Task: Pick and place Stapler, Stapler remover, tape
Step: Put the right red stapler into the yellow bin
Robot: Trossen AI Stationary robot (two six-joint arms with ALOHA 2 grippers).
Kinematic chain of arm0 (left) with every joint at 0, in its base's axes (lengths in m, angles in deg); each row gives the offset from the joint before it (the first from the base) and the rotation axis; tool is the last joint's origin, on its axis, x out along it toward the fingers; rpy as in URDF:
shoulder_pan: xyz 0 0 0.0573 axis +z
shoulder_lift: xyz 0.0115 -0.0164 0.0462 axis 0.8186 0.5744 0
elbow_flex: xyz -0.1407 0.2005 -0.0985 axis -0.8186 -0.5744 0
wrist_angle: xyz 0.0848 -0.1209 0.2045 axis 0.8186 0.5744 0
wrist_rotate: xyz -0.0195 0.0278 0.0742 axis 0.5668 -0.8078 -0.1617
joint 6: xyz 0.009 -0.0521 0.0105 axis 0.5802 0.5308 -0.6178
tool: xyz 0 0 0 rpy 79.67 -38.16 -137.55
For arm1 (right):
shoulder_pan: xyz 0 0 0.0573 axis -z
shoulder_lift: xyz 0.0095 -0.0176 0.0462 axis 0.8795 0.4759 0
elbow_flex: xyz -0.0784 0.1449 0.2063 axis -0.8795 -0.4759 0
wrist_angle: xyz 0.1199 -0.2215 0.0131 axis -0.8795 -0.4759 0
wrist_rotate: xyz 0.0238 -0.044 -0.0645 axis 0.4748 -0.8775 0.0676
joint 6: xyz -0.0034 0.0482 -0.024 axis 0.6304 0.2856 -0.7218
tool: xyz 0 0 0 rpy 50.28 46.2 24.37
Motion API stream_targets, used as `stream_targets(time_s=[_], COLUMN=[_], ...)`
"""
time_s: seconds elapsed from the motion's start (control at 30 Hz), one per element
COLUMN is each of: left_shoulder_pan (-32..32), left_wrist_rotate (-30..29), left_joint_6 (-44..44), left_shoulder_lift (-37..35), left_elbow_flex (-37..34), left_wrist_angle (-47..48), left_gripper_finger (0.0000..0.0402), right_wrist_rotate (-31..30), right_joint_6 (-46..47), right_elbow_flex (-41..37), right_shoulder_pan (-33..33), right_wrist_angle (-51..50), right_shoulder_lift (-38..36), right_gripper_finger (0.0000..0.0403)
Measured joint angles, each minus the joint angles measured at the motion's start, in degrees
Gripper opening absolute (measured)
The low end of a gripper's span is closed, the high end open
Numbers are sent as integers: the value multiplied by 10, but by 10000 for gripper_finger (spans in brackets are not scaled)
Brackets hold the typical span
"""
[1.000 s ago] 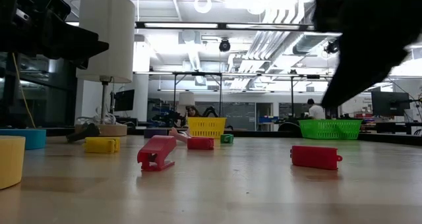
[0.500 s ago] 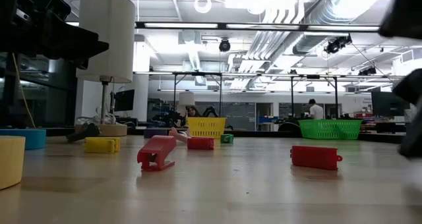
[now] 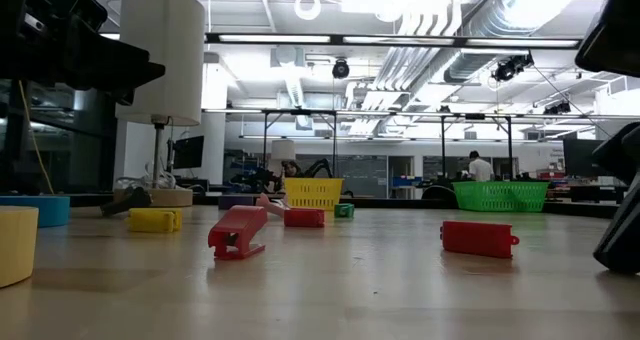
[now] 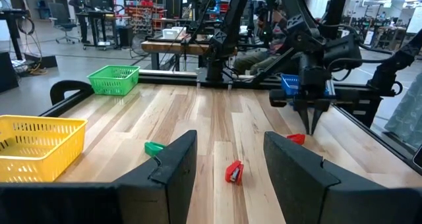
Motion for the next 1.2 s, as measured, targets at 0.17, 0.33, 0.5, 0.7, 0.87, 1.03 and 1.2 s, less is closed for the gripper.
stream_targets(time_s=[0.17, 0.33, 0.5, 0.7, 0.87, 1.03, 1.2], left_shoulder_pan=[0, 0, 0, 0, 0, 0, 0], left_wrist_rotate=[0, 0, 0, 0, 0, 0, 0], left_joint_6=[0, 0, 0, 0, 0, 0, 0], left_shoulder_lift=[0, 0, 0, 0, 0, 0, 0], left_elbow_flex=[0, 0, 0, 0, 0, 0, 0], left_wrist_angle=[0, 0, 0, 0, 0, 0, 0], left_gripper_finger=[175, 175, 175, 175, 175, 175, 175], right_wrist_rotate=[-4, -27, -45, -53, -48, -41, -40], right_joint_6=[3, -12, -55, -79, -95, -104, -101], right_elbow_flex=[1, 0, 0, -1, -1, -1, -1], right_shoulder_pan=[1, 10, 30, 55, 72, 80, 84], right_wrist_angle=[3, 5, 0, -8, -9, -4, 9], right_shoulder_lift=[1, 2, 3, 3, 3, 3, 3], right_gripper_finger=[107, 181, 207, 208, 209, 209, 209])
